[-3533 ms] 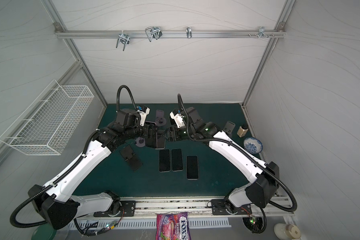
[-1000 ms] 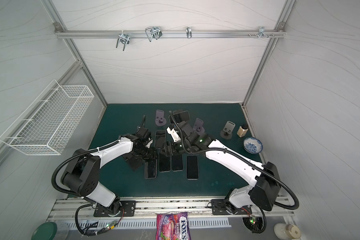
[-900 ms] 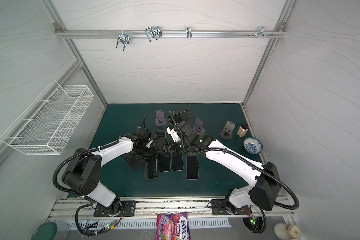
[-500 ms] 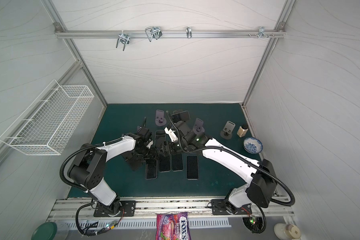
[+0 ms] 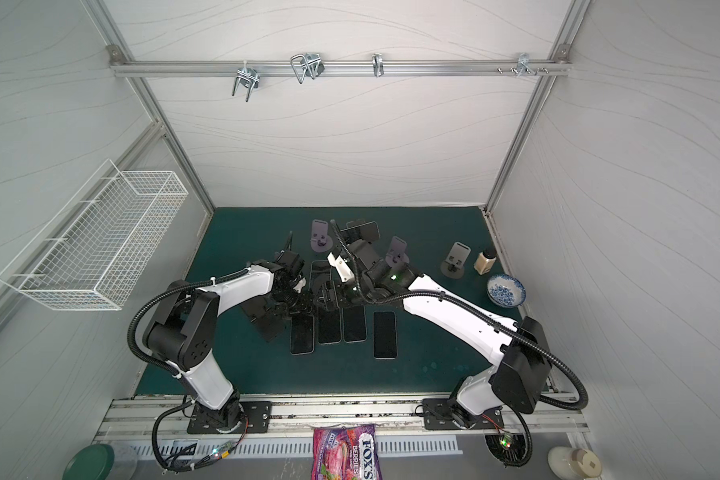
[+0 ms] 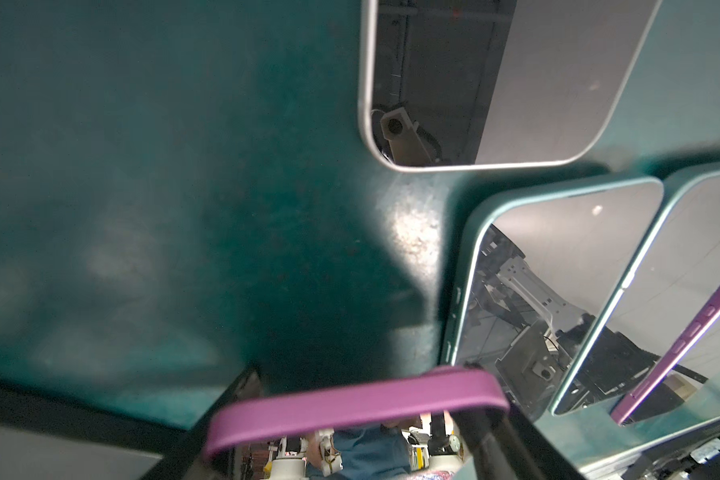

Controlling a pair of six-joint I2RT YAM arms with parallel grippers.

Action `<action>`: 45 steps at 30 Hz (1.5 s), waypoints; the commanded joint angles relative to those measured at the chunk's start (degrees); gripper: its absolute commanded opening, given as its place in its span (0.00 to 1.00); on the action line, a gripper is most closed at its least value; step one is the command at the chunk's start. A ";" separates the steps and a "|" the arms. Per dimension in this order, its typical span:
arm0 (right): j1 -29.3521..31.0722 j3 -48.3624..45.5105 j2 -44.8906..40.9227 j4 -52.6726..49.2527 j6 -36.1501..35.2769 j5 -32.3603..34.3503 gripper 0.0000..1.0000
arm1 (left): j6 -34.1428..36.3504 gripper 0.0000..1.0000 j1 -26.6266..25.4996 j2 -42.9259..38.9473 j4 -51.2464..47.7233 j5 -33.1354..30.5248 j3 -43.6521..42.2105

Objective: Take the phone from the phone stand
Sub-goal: 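Lower the pink-edged phone flat onto the table beside the flat phones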

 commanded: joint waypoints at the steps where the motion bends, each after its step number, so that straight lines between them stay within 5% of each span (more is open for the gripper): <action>1: 0.48 1.30 0.73 -0.77 0.54 0.03 0.77 | 0.00 0.49 0.38 1.76 -1.43 -1.85 1.49; 45: 0.54 0.85 0.13 -1.94 0.90 0.91 0.78 | -1.58 0.67 0.32 1.19 -1.12 -5.34 1.71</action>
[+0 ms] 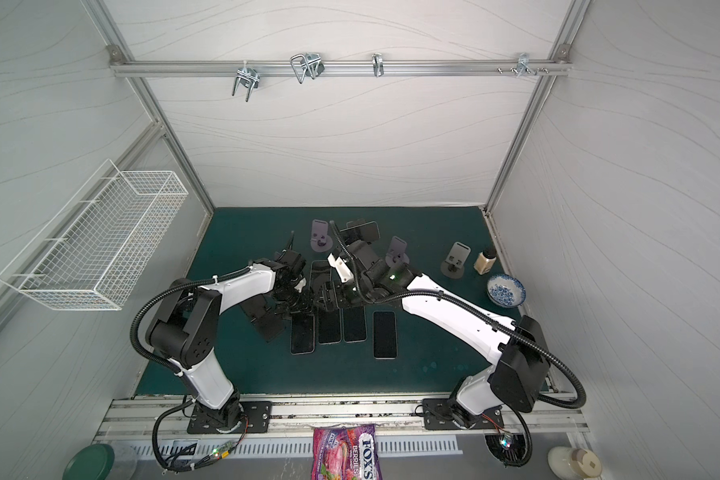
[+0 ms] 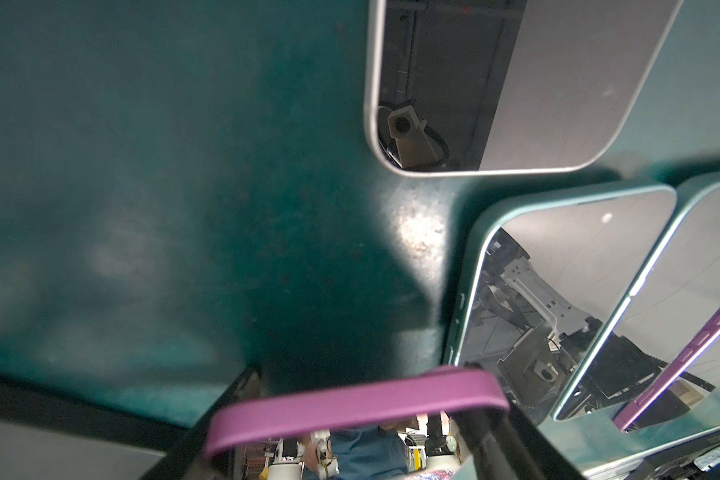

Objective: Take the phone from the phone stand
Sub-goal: 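Lower the pink-edged phone flat onto the table beside the flat phones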

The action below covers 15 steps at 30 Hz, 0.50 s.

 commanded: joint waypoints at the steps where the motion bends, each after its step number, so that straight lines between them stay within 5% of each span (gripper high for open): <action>1: 0.56 0.83 -0.27 -1.56 0.46 0.74 0.78 | -0.86 0.68 0.54 0.07 0.16 -4.21 0.38; 15: 0.59 0.04 -0.42 -1.65 0.43 0.83 0.78 | -0.99 0.77 0.54 -0.70 0.68 -3.92 -0.02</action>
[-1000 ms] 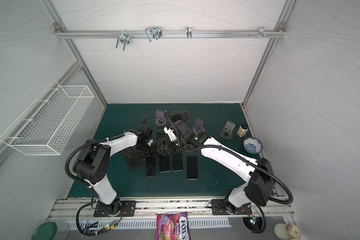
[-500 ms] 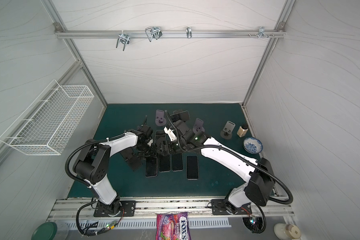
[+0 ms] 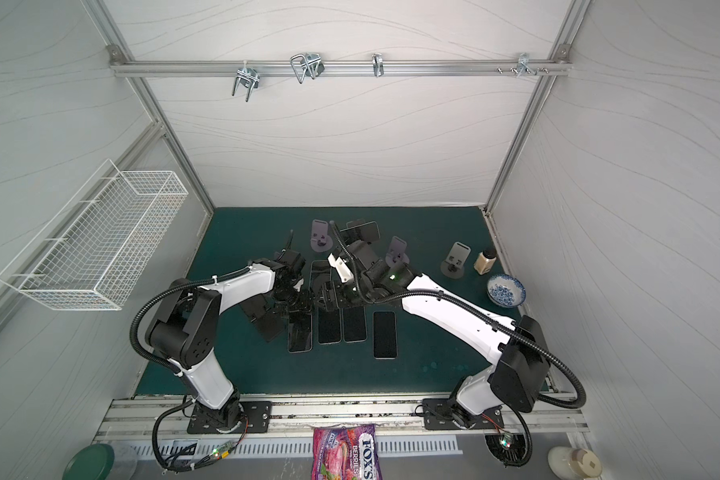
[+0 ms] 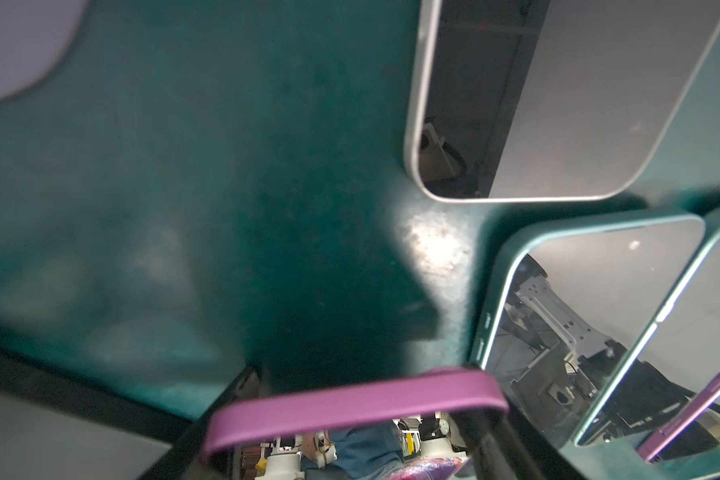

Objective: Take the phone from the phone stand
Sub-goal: 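Lower the pink-edged phone flat onto the table beside the flat phones, then open the left gripper and raise it away from the placed phone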

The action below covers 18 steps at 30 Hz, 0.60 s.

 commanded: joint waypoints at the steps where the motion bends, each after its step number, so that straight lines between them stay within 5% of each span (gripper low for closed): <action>1: 0.56 0.21 -0.35 -1.64 0.37 0.53 0.78 | -0.46 0.78 0.43 -0.35 0.32 -0.71 0.14; 18: 0.58 1.56 0.57 -1.39 0.15 0.26 0.78 | -1.72 0.79 0.16 -2.08 2.40 -0.92 -1.18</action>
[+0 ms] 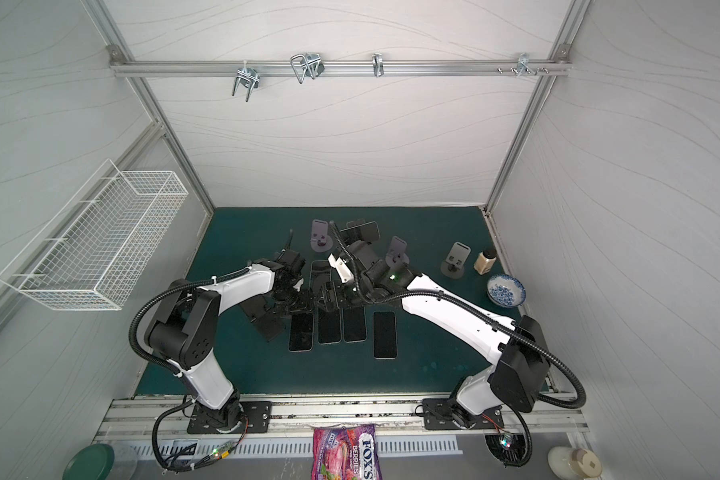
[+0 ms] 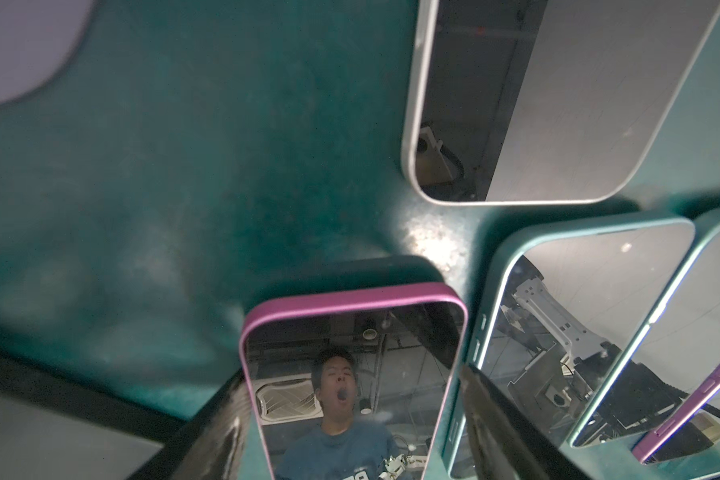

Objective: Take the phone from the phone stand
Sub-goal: 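Open the left gripper and raise it away from the placed phone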

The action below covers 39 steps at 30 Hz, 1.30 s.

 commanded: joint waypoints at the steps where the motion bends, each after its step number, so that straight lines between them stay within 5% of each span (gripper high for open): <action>1: 0.54 2.25 0.86 -1.33 -0.20 0.20 0.78 | -1.30 0.79 0.16 -1.80 1.46 -1.14 -0.55; 9: 0.57 4.59 1.36 -0.95 -1.80 1.80 0.80 | -1.41 0.80 0.16 -8.22 3.28 -4.55 -1.64; 23: -0.20 -0.68 -8.58 0.46 -4.03 15.63 0.81 | -0.59 0.79 0.16 -20.11 8.25 -7.17 -4.99; 39: -15.05 1.63 -8.18 -2.56 -12.10 4.74 0.81 | -0.19 0.75 -1.30 -26.93 13.08 -6.24 -8.44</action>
